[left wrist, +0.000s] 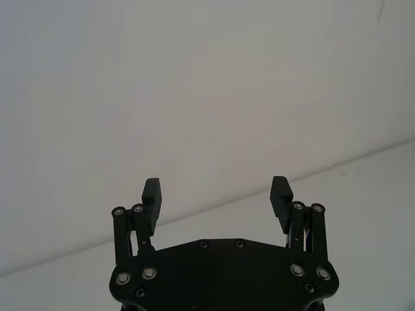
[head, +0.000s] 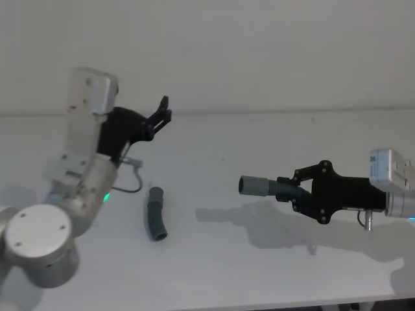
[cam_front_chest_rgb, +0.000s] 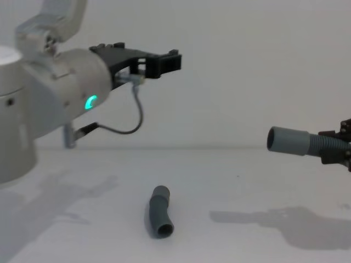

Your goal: Use both hands to pick up one end of the pipe from the table, align the ends, and insert them.

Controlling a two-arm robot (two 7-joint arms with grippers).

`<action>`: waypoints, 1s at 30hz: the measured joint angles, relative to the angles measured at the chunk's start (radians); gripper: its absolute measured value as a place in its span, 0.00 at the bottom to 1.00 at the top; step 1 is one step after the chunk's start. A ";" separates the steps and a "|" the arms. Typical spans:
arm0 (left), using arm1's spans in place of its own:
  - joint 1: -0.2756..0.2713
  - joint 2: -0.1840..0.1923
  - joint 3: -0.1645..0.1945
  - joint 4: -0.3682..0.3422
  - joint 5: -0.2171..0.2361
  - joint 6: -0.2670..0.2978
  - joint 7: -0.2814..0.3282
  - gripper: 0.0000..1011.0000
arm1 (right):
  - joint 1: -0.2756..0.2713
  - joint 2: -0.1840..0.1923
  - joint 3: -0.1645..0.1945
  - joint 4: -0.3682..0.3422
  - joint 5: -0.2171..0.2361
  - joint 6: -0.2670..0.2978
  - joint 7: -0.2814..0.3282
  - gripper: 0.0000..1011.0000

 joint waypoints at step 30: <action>0.071 -0.267 0.075 -0.209 0.093 0.482 0.321 0.99 | 0.000 0.000 0.000 0.001 0.001 -0.002 0.000 0.22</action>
